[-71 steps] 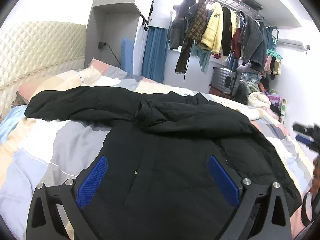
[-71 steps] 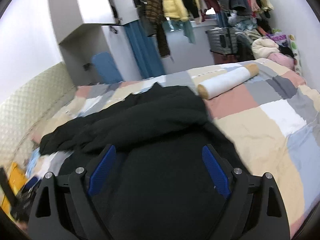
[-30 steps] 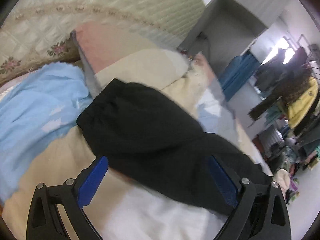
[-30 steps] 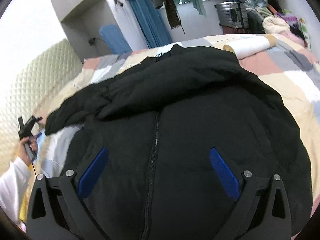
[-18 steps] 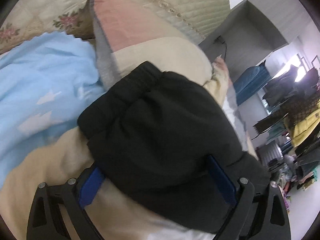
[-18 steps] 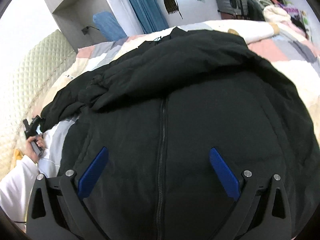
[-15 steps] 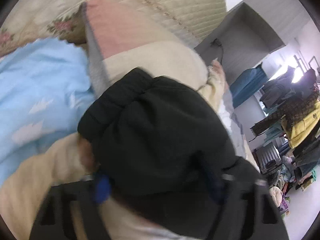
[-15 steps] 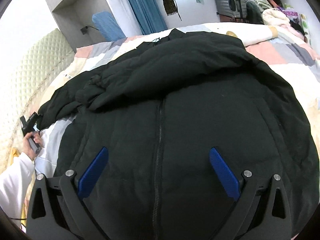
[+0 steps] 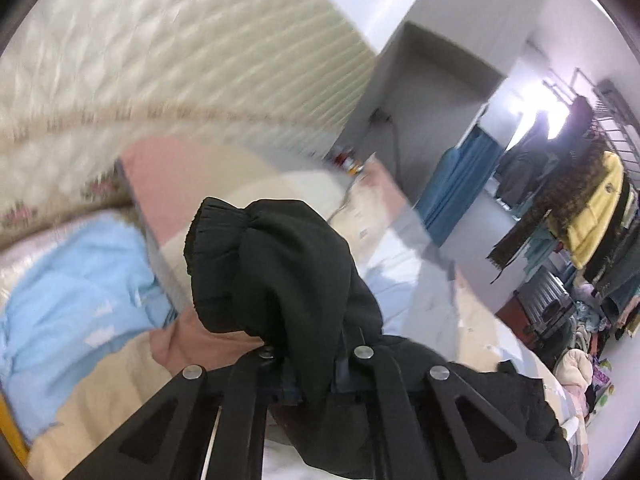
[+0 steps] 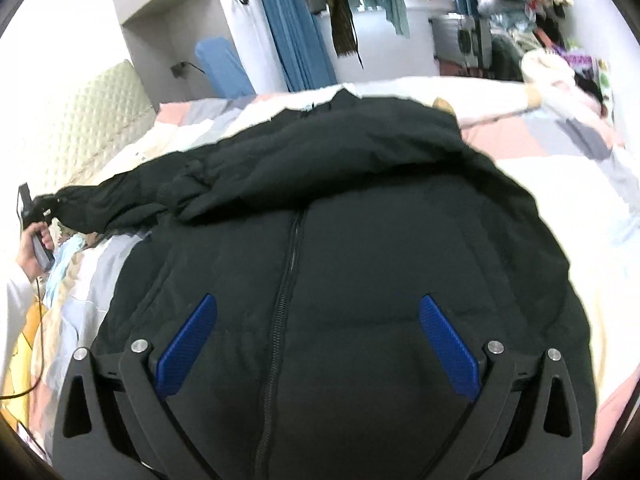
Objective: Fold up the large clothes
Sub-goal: 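Close the left tool on the sleeve cuff and lift it up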
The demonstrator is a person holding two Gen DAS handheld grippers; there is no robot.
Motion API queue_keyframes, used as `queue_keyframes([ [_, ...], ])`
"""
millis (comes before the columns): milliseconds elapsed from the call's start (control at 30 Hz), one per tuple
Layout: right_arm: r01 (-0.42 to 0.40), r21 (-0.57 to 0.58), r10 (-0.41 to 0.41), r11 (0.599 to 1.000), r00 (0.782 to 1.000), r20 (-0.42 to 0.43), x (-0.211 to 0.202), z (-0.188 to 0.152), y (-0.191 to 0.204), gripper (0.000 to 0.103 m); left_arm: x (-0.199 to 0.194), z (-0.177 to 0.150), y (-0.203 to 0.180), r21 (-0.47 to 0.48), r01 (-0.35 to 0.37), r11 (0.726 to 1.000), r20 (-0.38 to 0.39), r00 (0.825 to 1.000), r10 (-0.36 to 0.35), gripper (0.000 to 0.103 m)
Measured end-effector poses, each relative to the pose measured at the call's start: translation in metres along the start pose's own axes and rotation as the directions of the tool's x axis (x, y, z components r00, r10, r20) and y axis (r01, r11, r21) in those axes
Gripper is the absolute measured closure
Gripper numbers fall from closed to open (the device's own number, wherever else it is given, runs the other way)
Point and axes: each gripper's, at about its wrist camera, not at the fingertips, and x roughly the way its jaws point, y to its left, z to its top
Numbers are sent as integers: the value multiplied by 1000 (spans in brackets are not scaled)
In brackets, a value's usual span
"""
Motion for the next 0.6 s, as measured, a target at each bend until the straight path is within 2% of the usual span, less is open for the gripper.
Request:
queue_keyframes([
  [267,-1,-3,1,1000,996,92,-36,-6,-20,2,-71,16,-102,189,-66,980,65,996,54,97],
  [467,7,-40,-2,999,993,119,-48,-10,-35,2,-121,14,-194,268,-36,963,108,994,7,97],
  [600,34,-89,-20,995,989,150,-57,-6,-41,2,-144,0,-267,341,13,940,108,993,-53,97],
])
